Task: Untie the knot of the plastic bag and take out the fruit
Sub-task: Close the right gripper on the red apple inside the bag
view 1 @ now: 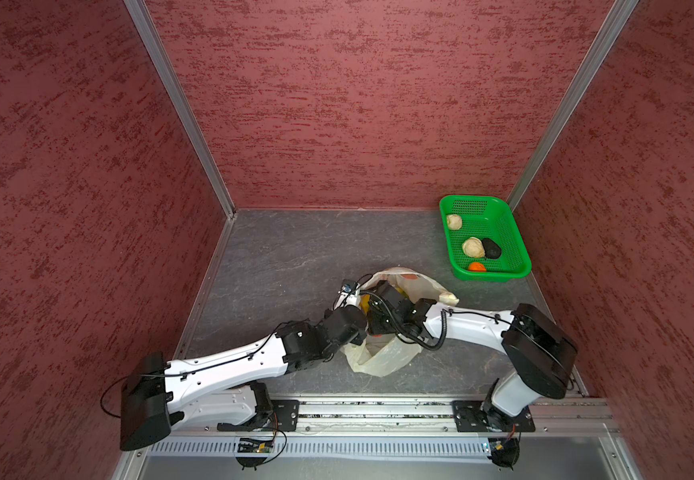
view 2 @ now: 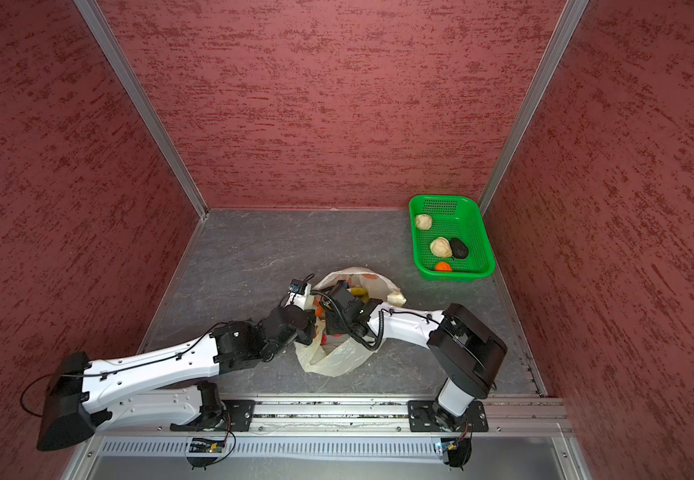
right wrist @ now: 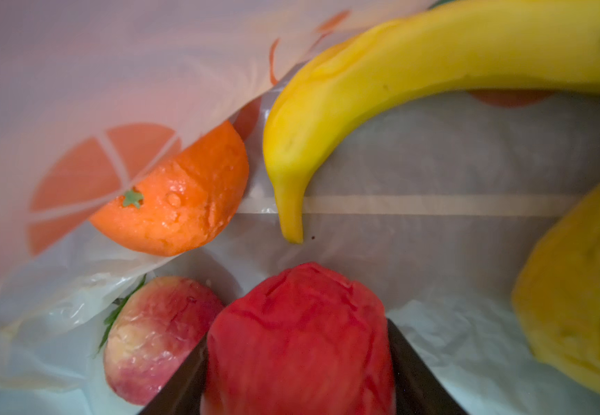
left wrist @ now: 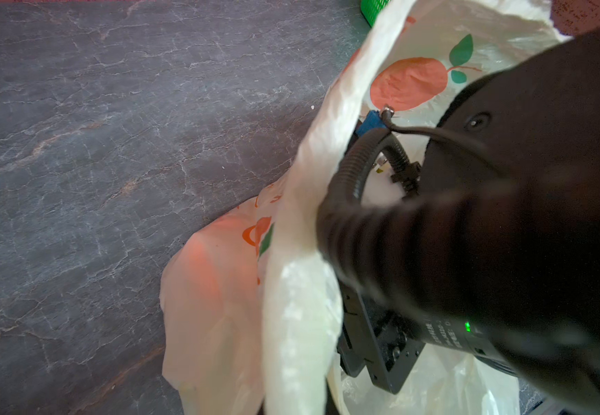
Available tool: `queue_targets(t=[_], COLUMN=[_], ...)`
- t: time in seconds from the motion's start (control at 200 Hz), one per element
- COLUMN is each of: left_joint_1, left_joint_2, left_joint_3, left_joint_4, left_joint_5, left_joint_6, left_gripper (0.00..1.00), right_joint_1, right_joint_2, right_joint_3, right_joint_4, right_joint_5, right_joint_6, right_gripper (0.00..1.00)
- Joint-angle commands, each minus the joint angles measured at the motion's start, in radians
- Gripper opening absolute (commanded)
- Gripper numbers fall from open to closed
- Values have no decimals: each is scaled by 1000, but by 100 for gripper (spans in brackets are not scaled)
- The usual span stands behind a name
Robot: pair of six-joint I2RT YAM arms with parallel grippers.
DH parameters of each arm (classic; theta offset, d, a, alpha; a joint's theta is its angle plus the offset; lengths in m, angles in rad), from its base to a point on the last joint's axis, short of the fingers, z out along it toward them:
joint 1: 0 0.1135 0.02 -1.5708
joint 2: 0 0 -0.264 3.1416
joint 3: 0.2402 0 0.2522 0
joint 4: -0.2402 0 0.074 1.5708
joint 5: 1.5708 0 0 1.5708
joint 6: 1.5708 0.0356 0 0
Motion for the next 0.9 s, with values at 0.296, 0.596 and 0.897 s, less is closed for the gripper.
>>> queue_targets(t=[0.296,0.596,0.897], left_joint_1=[26,47,52], left_joint_2=[4,16,33], left_joint_3=[10,23,36], left_joint_4=[-9,-11,-14], left_joint_5=[-10,-11,-14], left_joint_6=[-1,6,11], left_gripper=[0,0,0], right_joint_1=[3,5,7], right_joint_2=[-183,-326,-393], right_joint_3=[3,70,187], right_joint_4=[-94,-238,-360], right_joint_5=[-40,-59,-73], right_joint_6=[-23,-51,-72], right_gripper=[49,48,48])
